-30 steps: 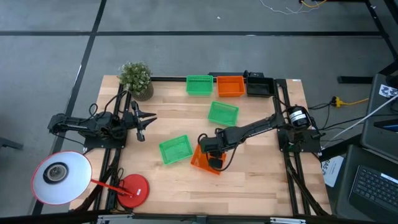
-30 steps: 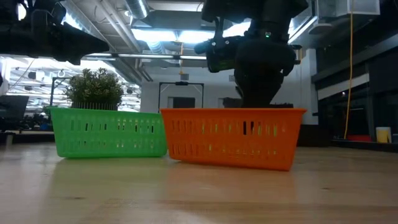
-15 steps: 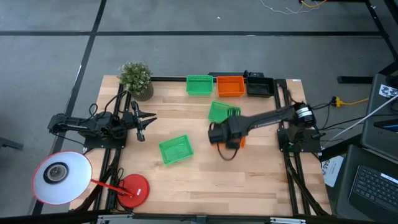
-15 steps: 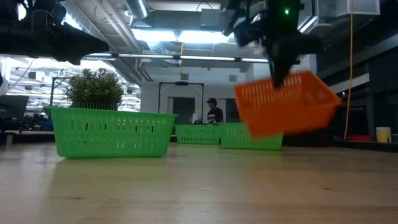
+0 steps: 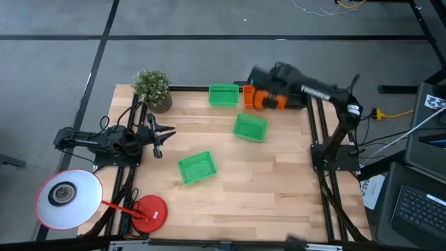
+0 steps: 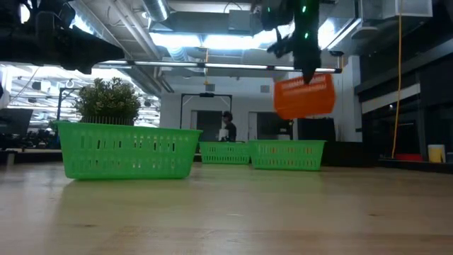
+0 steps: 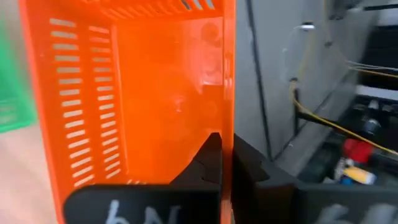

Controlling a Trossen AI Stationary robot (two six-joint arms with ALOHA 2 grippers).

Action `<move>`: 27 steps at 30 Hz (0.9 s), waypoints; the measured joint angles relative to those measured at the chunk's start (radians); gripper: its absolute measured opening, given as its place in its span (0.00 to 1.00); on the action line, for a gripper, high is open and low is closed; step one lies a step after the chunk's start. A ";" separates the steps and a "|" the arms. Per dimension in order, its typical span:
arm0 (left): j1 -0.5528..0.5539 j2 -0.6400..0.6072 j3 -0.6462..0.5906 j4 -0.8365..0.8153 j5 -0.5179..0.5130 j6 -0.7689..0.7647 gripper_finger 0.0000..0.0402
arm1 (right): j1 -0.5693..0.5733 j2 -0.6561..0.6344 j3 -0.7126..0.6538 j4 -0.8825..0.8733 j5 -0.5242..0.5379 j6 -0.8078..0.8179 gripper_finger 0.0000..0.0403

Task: Stack baskets by color
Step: Stack the bottom orange bin on top of the top orange bins

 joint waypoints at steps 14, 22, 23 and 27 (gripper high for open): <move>0.000 0.000 0.000 0.000 -0.002 0.000 0.18 | -0.405 0.016 -0.075 0.420 -0.691 -0.681 0.00; 0.000 0.000 0.000 0.000 -0.003 0.000 0.18 | -0.434 0.087 -0.075 0.409 -0.733 -0.746 0.00; 0.000 0.000 0.000 0.000 -0.003 0.000 0.18 | -0.433 0.091 -0.075 0.413 -0.734 -0.746 0.00; 0.000 0.000 0.000 0.000 -0.003 0.000 0.18 | -0.432 0.116 -0.075 0.384 -0.742 -0.744 0.01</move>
